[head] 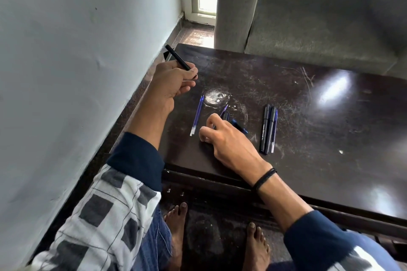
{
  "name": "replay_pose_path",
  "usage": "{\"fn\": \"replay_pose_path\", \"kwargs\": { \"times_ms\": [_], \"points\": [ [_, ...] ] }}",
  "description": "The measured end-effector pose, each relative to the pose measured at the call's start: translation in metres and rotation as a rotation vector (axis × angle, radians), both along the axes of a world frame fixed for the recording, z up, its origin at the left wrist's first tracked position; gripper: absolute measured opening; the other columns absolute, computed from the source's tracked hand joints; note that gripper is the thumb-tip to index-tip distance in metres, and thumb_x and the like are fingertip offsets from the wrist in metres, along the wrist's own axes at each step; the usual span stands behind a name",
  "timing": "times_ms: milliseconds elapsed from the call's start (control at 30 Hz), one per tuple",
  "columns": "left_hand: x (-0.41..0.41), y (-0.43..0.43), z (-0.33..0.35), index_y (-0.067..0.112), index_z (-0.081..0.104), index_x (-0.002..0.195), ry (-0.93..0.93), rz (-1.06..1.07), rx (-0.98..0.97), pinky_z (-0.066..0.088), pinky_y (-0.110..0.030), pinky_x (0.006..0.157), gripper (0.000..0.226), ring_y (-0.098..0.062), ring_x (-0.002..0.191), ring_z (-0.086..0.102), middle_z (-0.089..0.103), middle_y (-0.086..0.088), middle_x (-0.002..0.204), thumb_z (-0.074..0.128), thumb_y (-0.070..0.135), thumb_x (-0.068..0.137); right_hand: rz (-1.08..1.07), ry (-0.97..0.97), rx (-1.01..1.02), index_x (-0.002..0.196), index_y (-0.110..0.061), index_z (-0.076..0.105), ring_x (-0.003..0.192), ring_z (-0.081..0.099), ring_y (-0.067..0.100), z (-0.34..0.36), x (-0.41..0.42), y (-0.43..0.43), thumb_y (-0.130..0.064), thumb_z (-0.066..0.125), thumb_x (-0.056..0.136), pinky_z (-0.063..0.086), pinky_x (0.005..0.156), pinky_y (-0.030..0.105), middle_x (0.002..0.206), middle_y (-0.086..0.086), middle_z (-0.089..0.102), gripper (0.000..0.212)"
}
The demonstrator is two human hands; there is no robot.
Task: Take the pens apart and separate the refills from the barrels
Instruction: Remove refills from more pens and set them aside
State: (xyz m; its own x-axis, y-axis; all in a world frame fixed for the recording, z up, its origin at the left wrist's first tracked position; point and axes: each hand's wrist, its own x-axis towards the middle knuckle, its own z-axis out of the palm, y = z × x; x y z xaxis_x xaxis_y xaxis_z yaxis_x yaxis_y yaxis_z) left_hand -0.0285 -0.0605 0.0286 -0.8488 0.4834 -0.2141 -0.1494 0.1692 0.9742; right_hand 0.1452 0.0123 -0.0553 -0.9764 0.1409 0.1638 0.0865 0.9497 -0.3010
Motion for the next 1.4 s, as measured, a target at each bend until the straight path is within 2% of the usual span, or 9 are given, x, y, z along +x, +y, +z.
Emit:
{"fn": "replay_pose_path", "kwargs": {
  "times_ms": [200,333,467,633,767,967,1100,1233,1400],
  "points": [
    [-0.001,-0.001,0.001,0.012,0.074,0.103,-0.003,-0.025,0.048,0.059,-0.021,0.072,0.014,-0.014,0.078,0.073,0.076,-0.004,0.086,0.073,0.011,0.089,0.138,0.103,0.002,0.110,-0.023,0.057,0.085,0.055,0.022,0.011,0.000,-0.004,-0.006,0.053,0.095,0.048,0.066,0.033,0.127,-0.005,0.055,0.023],
    [0.002,0.000,0.004,0.008,0.072,0.097,-0.089,-0.083,0.161,0.060,-0.026,0.077,0.009,-0.018,0.081,0.074,0.075,-0.009,0.086,0.072,0.004,0.089,0.121,0.206,-0.075,0.109,-0.018,0.061,0.090,0.054,0.021,0.026,0.002,-0.003,0.001,0.050,0.090,0.037,0.073,0.020,0.111,-0.007,0.062,0.030],
    [0.010,0.002,0.007,0.004,0.071,0.101,-0.095,-0.177,0.151,0.062,-0.027,0.077,0.011,-0.023,0.083,0.075,0.074,-0.015,0.094,0.070,0.004,0.090,0.042,0.346,-0.119,0.110,-0.013,0.067,0.092,0.055,0.025,0.035,0.004,0.003,-0.016,0.043,0.098,0.050,0.081,0.033,0.103,0.000,0.063,0.027],
    [0.014,0.005,0.006,0.006,0.071,0.102,-0.075,-0.205,0.126,0.062,-0.028,0.079,0.012,-0.021,0.082,0.075,0.075,-0.013,0.093,0.071,0.005,0.090,-0.143,0.474,-0.074,0.103,-0.012,0.074,0.082,0.052,0.023,0.030,0.002,0.017,-0.014,0.059,0.101,0.048,0.079,0.037,0.095,-0.001,0.067,0.015],
    [0.013,0.007,0.004,0.008,0.072,0.102,-0.068,-0.201,0.108,0.060,-0.029,0.083,0.012,-0.019,0.082,0.074,0.076,-0.009,0.090,0.072,0.007,0.090,-0.281,0.460,-0.070,0.099,-0.018,0.072,0.089,0.052,0.022,0.032,0.005,0.020,-0.026,0.058,0.102,0.041,0.079,0.039,0.092,-0.011,0.068,0.017],
    [0.018,0.007,0.005,0.009,0.072,0.099,-0.111,-0.319,0.163,0.061,-0.030,0.081,0.010,-0.024,0.087,0.075,0.076,-0.013,0.093,0.072,0.007,0.089,-0.245,0.440,-0.124,0.107,-0.013,0.072,0.075,0.059,0.021,0.034,0.003,0.021,-0.023,0.056,0.103,0.051,0.063,0.038,0.089,0.000,0.060,0.019],
    [0.022,0.007,0.007,0.008,0.071,0.098,-0.115,-0.428,0.193,0.062,-0.030,0.076,0.009,-0.031,0.091,0.075,0.076,-0.014,0.094,0.070,0.005,0.090,-0.330,0.439,-0.203,0.112,-0.008,0.074,0.081,0.062,0.020,0.034,0.002,0.024,-0.015,0.059,0.102,0.054,0.069,0.036,0.093,0.004,0.061,0.019],
    [0.025,0.009,0.007,0.003,0.069,0.101,-0.127,-0.473,0.219,0.063,-0.032,0.079,0.014,-0.035,0.094,0.075,0.075,-0.018,0.097,0.069,-0.001,0.088,-0.441,0.419,-0.332,0.103,-0.011,0.077,0.086,0.064,0.011,0.038,0.003,0.026,-0.014,0.067,0.096,0.047,0.077,0.019,0.094,-0.003,0.070,0.012],
    [0.032,0.014,0.004,-0.002,0.069,0.103,-0.152,-0.495,0.236,0.062,-0.029,0.079,0.016,-0.034,0.095,0.075,0.074,-0.020,0.096,0.068,-0.004,0.087,-0.502,0.449,-0.524,0.094,-0.019,0.070,0.079,0.067,0.005,0.042,0.004,0.025,-0.019,0.071,0.094,0.057,0.075,0.031,0.084,-0.011,0.071,0.001]
  ]
}}
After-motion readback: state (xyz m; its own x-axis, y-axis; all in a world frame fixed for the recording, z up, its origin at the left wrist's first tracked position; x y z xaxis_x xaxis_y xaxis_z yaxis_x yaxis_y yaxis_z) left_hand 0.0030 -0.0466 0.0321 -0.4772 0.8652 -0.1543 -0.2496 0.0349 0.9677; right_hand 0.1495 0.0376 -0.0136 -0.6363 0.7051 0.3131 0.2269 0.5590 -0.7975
